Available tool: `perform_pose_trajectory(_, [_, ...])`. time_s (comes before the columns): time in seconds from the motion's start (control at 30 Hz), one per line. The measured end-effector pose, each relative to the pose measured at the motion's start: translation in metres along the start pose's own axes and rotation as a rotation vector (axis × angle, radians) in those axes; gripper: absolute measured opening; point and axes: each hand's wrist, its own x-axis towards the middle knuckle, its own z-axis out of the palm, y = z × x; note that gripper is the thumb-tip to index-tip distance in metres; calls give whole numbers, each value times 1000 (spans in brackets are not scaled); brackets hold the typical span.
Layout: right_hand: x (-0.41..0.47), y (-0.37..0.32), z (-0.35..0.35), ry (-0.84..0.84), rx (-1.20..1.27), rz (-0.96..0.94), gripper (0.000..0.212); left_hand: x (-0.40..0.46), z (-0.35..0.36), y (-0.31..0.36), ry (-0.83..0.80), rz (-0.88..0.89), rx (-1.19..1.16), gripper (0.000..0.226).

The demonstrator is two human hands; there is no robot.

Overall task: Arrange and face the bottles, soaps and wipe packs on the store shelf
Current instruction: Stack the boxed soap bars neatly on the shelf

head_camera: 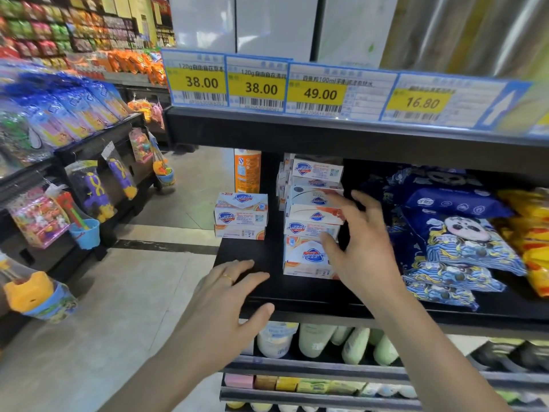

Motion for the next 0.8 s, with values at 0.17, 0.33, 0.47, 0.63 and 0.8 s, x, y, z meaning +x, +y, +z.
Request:
perform_pose_trajectory(0.17, [22,6,9,-129,-93,1,72,-1,1,-1,-3,-18,-30,53])
perform_pose_trajectory(0.33, [24,12,10,-18,-5,-40,62,-2,3,-1,-1,-26,-48,53])
perform_pose_trajectory(0.47, [11,9,6,23,35,-82,61,-1,0,0,-15,-31,-79,53])
perform_pose_trajectory(0.63, [-27,-8,0,65,86,-217,60,6,-16,5,117,-127,-486,77])
perform_pose_trajectory(0.8, [-58,-20,2,54,114,-310,58,13,-28,18,109,-35,-759,103])
